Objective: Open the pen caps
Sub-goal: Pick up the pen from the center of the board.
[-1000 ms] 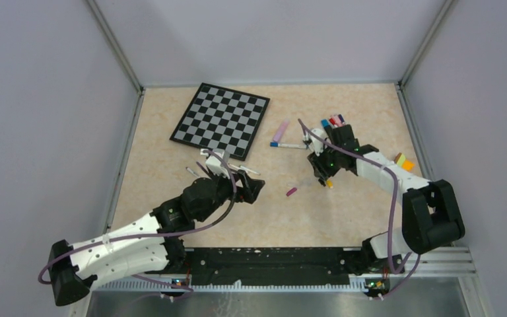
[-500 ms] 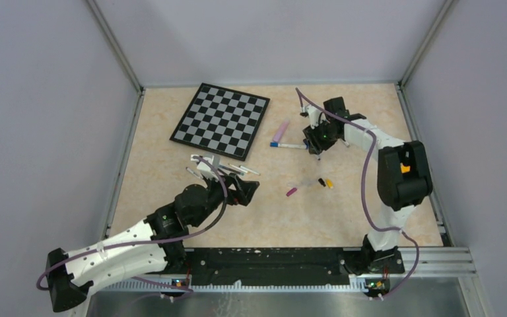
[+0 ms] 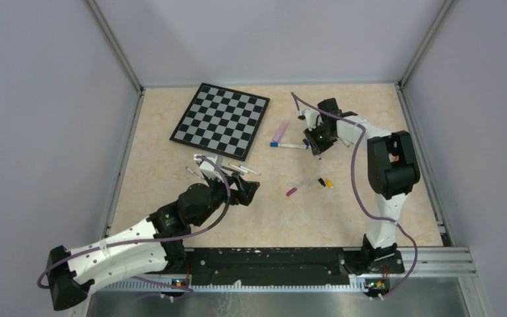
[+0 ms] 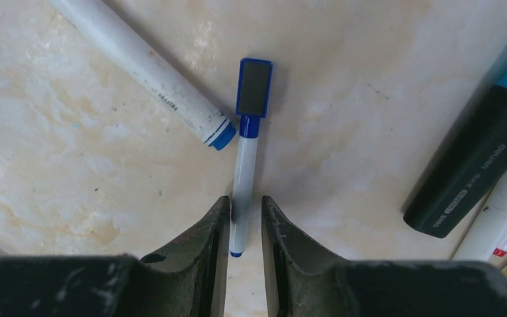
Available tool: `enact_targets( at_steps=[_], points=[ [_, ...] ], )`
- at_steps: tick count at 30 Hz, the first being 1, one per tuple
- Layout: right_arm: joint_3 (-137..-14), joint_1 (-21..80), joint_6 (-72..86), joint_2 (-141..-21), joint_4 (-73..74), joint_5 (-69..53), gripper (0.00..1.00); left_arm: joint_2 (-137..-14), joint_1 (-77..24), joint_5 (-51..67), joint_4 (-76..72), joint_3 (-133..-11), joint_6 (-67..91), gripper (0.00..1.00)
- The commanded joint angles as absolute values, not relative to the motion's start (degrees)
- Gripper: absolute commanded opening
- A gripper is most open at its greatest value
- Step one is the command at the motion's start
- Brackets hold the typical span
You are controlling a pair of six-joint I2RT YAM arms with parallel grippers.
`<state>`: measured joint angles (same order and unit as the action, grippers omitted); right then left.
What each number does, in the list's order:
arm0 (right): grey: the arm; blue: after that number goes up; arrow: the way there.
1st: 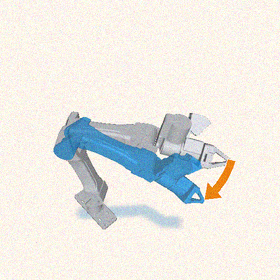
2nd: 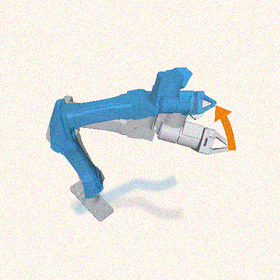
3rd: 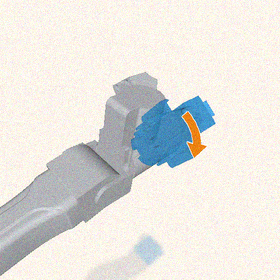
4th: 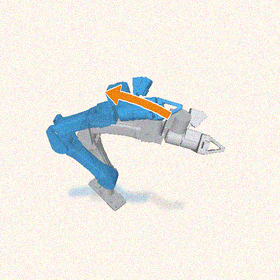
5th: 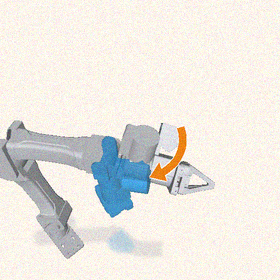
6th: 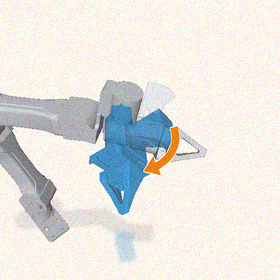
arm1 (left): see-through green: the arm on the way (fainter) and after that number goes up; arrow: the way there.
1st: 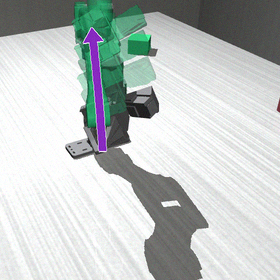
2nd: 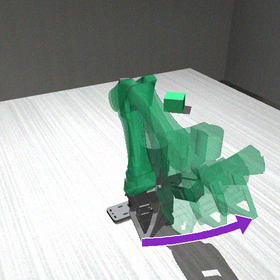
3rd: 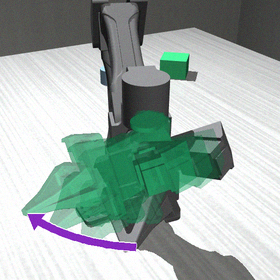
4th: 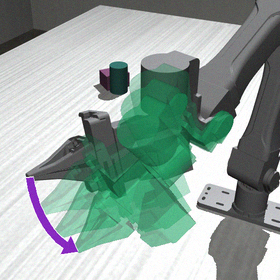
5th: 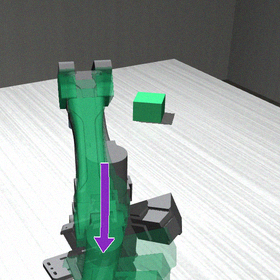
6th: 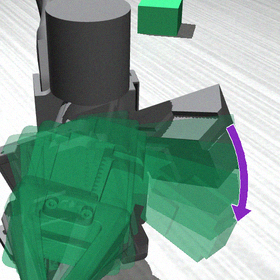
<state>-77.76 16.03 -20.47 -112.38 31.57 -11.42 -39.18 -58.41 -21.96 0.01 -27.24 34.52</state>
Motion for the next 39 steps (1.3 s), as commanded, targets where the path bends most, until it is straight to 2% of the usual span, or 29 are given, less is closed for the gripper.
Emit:
enact_targets(
  at_steps=[1,4,8,14,21,24,28,32,39],
  points=[
    [-80.2,16.7,-19.8,-114.0,31.9,-7.6,0.22,-39.3,-58.1,-22.4,-2.1,-28.9,33.7,0.99],
    [-81.0,16.6,-19.1,-115.4,32.8,-5.3,0.16,-39.3,-58.1,-22.2,-2.1,-28.9,33.9,0.99],
    [-82.0,16.3,-18.5,-116.7,34.1,-4.3,0.00,-39.3,-58.1,-21.6,-2.3,-28.7,34.2,0.99],
    [-82.0,13.6,-16.3,-113.2,33.0,-7.6,0.00,-39.7,-58.0,-17.7,-6.3,-27.1,34.6,0.99],
    [-73.3,10.5,-15.4,-99.7,27.8,-19.4,0.00,-42.4,-57.6,-10.0,-18.0,-24.1,35.6,0.99],
    [-68.4,9.4,-16.5,-92.8,27.1,-26.7,0.00,-44.6,-57.1,-6.3,-21.7,-24.5,35.5,0.99],
    [-61.1,6.9,-21.6,-83.1,28.1,-43.7,0.00,-48.4,-55.3,1.4,-26.9,-25.6,36.0,0.99],
    [-53.8,6.8,-25.6,-74.3,28.6,-55.6,0.00,-54.4,-51.0,8.5,-34.5,-26.8,43.1,0.99],
    [-47.7,6.9,-26.4,-69.4,26.3,-61.5,0.00,-64.4,-48.8,2.8,-37.5,-31.5,56.3,0.99]
  ],
)
